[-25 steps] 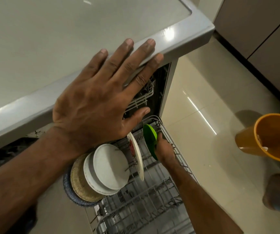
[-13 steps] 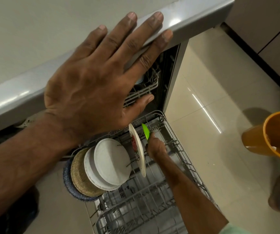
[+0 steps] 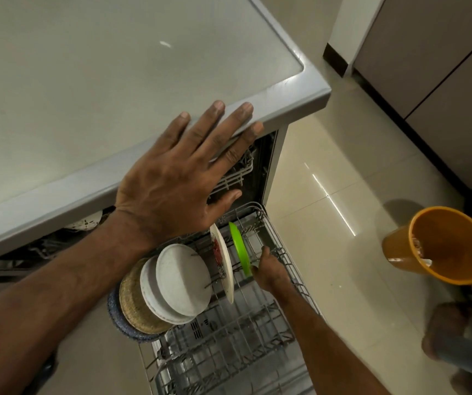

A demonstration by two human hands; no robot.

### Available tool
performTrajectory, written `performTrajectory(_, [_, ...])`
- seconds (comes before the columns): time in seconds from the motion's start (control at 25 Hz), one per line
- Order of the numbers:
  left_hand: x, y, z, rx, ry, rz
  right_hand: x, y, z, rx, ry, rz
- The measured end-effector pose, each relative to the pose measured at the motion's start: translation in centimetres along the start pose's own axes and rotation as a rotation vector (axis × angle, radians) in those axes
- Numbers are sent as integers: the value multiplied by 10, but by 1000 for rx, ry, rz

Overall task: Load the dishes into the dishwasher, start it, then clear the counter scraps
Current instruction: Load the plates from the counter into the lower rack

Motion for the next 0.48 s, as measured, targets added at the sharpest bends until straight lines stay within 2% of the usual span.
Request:
performTrajectory(0.28, [-3, -3, 0, 19, -100, 50, 26, -65, 38, -33, 27, 29])
performTrajectory(0.48, [13, -8, -3, 77, -207, 224, 76, -134, 58, -17, -13, 57])
Point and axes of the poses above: each hand's wrist, its own y-axis towards the middle knuckle, its own x-axis out of the back of the hand, z = x × y, the point moved 7 cm from there along y, towards the middle knuckle, and after that the axes turned 8 degrees about x, right-handed, at the moved point
